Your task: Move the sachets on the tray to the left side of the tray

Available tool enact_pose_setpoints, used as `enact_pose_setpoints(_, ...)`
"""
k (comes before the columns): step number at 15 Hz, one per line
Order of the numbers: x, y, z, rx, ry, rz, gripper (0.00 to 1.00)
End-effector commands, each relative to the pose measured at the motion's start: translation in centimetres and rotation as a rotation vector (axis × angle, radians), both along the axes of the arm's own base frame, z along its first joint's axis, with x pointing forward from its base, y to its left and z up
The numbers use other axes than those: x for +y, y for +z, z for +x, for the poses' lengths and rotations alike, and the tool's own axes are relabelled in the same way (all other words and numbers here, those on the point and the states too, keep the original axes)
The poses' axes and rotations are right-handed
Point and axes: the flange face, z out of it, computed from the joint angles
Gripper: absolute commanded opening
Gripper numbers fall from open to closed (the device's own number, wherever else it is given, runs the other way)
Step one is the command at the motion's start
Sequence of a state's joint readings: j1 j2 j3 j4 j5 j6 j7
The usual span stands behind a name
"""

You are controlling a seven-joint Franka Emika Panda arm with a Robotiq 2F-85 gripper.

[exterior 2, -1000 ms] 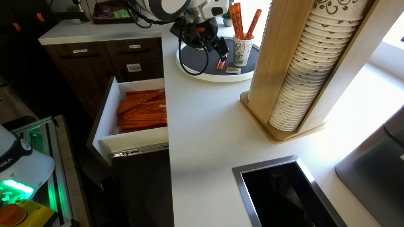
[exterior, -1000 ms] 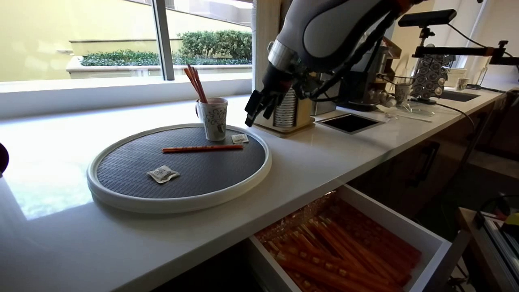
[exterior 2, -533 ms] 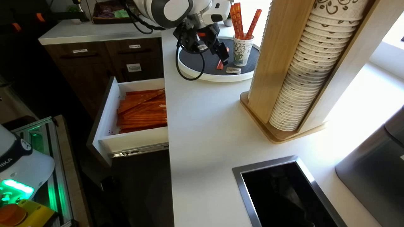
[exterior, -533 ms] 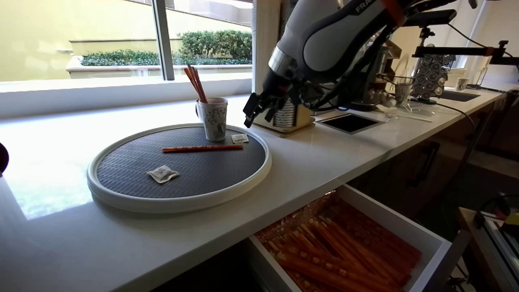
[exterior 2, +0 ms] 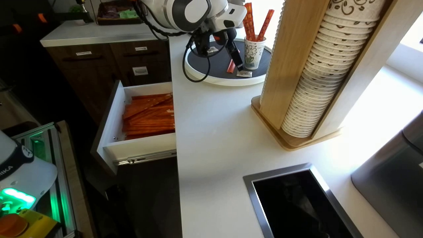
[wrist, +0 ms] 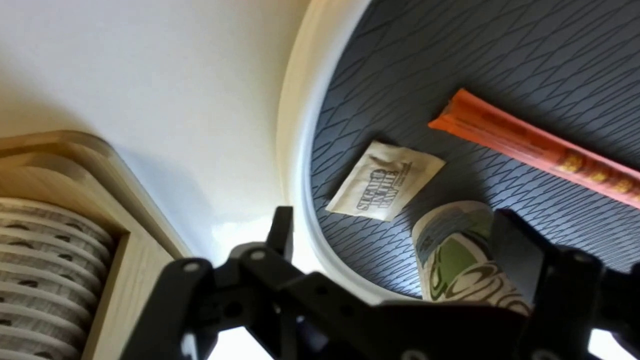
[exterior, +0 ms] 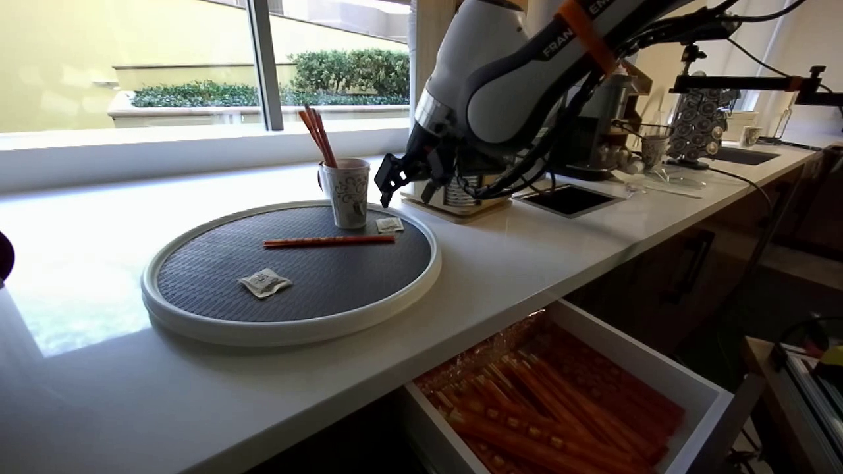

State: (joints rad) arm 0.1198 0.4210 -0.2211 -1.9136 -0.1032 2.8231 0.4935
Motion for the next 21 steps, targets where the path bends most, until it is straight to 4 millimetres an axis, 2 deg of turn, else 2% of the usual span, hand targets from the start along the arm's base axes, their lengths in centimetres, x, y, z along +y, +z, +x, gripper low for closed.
enact_pose_setpoints(1, 1.0, -1.7, 1.8, 0.017, -0.082, 0.005, 1.00)
enact_pose_setpoints(6, 1.4, -3.5, 3.3, -0.006, -0.151, 0.019, 1.00)
enact_pose_setpoints(9, 1.3, -4.2, 3.9, -0.006, -0.179, 0.015, 0.93)
enact_pose_setpoints(11, 1.2, -4.6, 4.2, -0.006, -0.188, 0.009, 0.83)
enact_pose_setpoints(12, 1.1, -4.8, 4.2, -0.005, -0.190, 0.005, 0.74)
enact_pose_setpoints(14, 0.9, -5.1, 4.3, -0.001, -0.185, -0.008, 0.50)
enact_pose_setpoints(19, 0.1, -5.1, 4.2, 0.005, -0.176, -0.042, 0.11)
enact_pose_setpoints(20, 0.2, -5.1, 4.2, 0.007, -0.170, -0.045, 0.05)
enact_pose_setpoints(21, 0.4, -5.1, 4.2, 0.009, -0.165, -0.049, 0.05)
